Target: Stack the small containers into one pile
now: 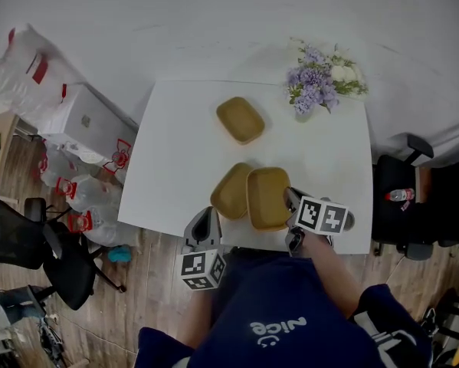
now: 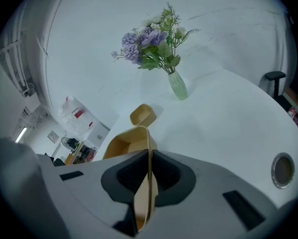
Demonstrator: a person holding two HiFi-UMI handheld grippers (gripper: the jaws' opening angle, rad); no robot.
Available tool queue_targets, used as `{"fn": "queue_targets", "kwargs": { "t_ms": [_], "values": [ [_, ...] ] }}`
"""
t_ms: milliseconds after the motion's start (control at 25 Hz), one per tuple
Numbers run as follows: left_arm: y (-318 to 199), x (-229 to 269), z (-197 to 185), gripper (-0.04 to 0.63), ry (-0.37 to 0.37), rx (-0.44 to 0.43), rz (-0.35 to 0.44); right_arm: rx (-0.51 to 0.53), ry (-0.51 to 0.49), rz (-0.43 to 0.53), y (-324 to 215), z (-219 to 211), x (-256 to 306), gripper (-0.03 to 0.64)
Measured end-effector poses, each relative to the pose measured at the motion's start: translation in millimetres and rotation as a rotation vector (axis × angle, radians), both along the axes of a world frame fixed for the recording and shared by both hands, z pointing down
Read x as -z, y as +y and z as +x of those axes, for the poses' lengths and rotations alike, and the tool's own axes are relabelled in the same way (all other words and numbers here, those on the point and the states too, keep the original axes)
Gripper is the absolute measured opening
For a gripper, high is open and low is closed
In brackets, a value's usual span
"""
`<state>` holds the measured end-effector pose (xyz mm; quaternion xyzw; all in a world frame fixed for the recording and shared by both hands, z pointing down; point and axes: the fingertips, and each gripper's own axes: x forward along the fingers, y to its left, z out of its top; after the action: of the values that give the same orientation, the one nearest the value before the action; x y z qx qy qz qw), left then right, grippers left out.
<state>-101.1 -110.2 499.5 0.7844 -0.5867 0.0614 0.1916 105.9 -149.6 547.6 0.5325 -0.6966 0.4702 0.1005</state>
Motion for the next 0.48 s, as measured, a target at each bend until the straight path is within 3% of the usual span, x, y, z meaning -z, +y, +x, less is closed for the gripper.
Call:
{"fn": "queue_targets", "kwargs": {
  "t_ms": [480],
  "values": [
    [12.1, 0.8, -25.0, 0.018, -0.011, 0.038, -0.008, -0.122, -0.058, -0.02, 2.6, -35.4, -0.9, 0.057]
  ]
}}
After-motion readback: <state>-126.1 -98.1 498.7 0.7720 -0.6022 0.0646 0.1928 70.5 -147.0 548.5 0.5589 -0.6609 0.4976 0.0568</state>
